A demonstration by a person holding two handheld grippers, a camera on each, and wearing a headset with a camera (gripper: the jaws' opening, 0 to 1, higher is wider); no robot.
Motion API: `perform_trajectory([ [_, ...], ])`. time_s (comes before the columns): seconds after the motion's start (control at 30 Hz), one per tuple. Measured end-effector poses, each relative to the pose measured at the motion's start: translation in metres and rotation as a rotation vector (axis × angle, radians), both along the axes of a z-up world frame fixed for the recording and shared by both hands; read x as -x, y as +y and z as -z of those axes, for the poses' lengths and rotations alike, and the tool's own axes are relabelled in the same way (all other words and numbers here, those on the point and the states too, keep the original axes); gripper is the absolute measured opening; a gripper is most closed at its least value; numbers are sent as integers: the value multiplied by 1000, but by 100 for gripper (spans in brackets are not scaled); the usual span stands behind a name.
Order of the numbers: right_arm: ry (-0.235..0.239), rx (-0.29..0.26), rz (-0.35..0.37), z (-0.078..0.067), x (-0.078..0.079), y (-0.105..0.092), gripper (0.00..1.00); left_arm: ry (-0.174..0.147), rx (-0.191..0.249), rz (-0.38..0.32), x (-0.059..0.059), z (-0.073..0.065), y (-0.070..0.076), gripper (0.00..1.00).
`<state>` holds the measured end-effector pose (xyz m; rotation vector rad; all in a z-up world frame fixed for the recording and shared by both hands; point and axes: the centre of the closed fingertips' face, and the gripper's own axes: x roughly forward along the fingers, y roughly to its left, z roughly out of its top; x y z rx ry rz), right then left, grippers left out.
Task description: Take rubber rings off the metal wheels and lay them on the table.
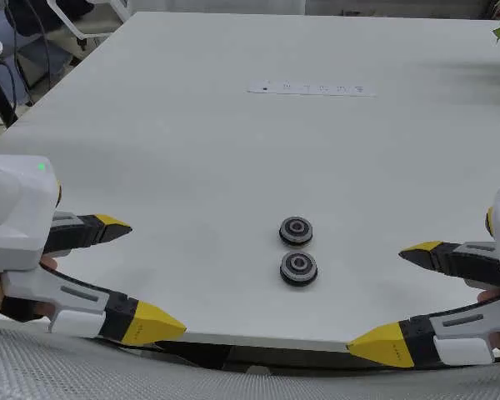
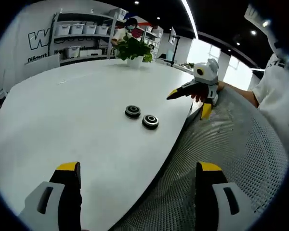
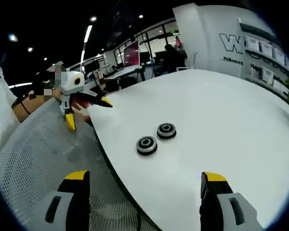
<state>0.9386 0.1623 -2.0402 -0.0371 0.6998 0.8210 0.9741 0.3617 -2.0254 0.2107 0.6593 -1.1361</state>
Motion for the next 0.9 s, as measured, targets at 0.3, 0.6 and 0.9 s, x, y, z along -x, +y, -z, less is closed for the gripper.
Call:
perform_trajectory([
  [0.3,15,8,-9,3,3,1,96,-9,-9,-15,-2,1,3,99],
  [0.6,16,19,-19,4,6,1,95,-13,-15,-40,-3,1,6,99],
  [0.9,1,5,-15,0,8,2,95,3,-27,-45,2,4,9,99],
])
